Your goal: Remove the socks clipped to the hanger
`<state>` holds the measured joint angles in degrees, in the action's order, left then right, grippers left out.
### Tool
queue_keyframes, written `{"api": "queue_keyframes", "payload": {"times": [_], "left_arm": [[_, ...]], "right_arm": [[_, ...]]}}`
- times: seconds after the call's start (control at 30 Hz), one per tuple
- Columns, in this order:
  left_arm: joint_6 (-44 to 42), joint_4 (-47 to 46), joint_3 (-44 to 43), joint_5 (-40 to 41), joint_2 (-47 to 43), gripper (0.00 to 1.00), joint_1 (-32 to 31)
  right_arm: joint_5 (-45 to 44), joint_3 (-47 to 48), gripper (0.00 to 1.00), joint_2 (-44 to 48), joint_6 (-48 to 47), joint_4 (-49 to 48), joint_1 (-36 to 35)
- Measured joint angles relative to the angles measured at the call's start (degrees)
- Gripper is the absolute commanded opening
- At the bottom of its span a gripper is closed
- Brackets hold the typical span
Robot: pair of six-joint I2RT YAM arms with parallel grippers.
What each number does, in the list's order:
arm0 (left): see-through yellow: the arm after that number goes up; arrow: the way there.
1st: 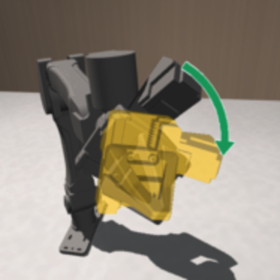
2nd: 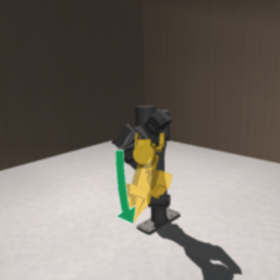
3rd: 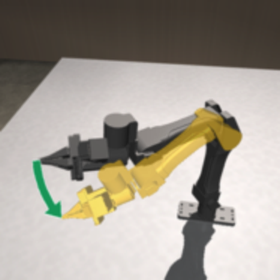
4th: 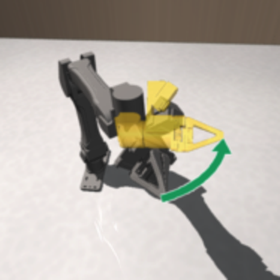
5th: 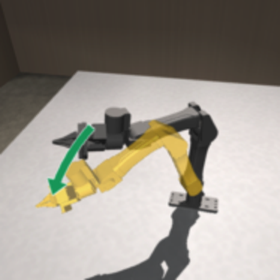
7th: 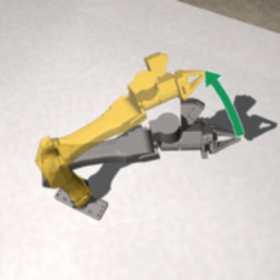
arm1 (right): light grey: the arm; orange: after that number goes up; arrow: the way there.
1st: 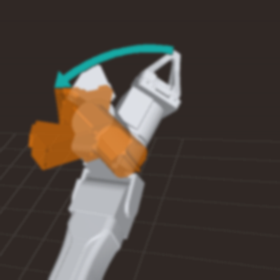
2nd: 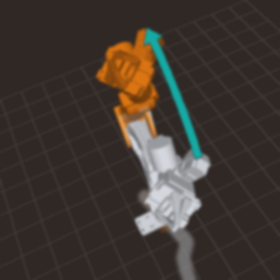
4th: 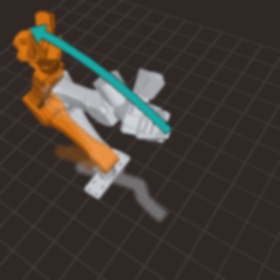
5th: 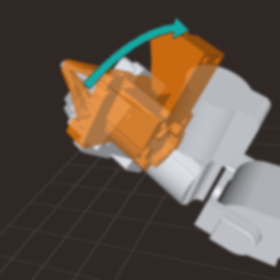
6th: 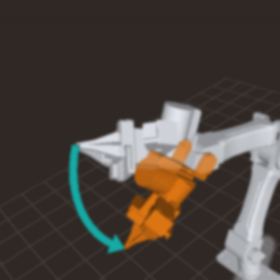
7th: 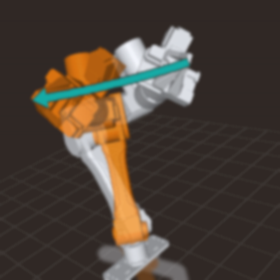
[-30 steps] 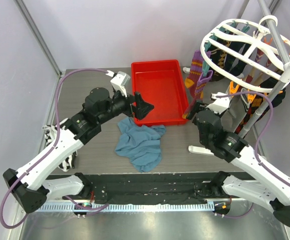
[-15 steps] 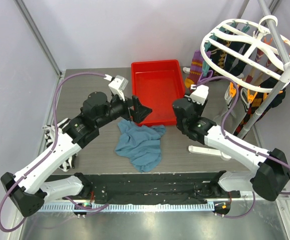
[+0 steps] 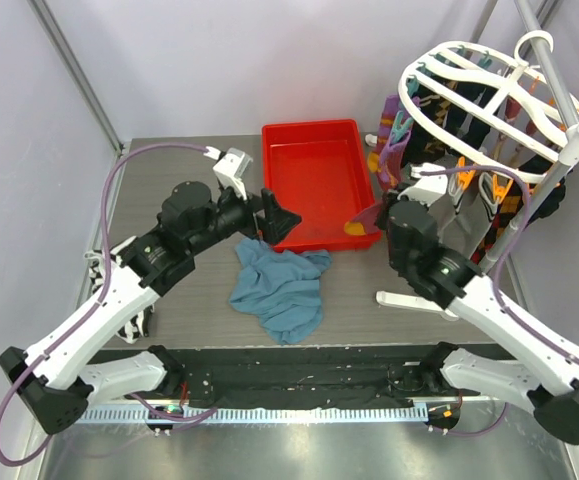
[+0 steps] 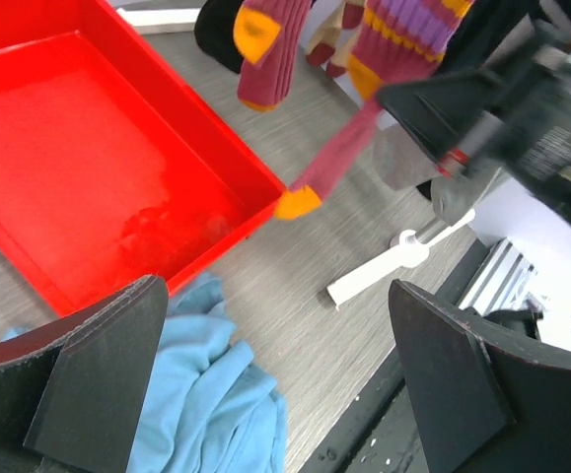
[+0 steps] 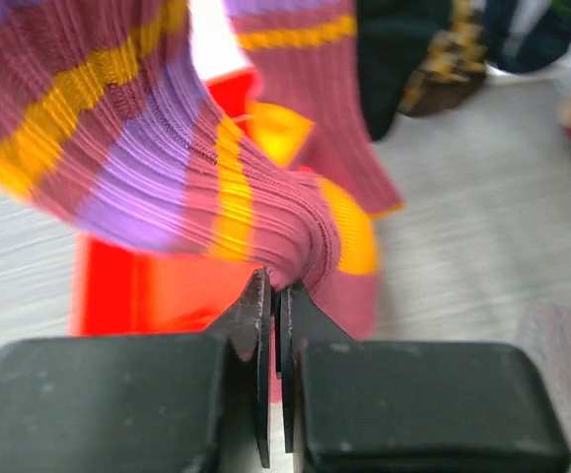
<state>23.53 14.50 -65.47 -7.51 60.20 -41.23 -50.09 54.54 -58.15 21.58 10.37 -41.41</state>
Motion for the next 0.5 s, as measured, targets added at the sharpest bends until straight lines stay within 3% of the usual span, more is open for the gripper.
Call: {"api": "queue_keyframes", "payload": {"times": [0.27,0.5], "left_arm": [[0.09,1.97,-14.40,-1.33,10.12,1.00,-0.09],[-0.20,3.50,-32.54,-1.64,21.27,1.00,-1.33]], "right_arm": [[13.94,-0.94,0.01,11.08,-2.32,3.30,0.00],[20.00,-3.06,0.01,12.66,-2.58,5.25,0.00]]}}
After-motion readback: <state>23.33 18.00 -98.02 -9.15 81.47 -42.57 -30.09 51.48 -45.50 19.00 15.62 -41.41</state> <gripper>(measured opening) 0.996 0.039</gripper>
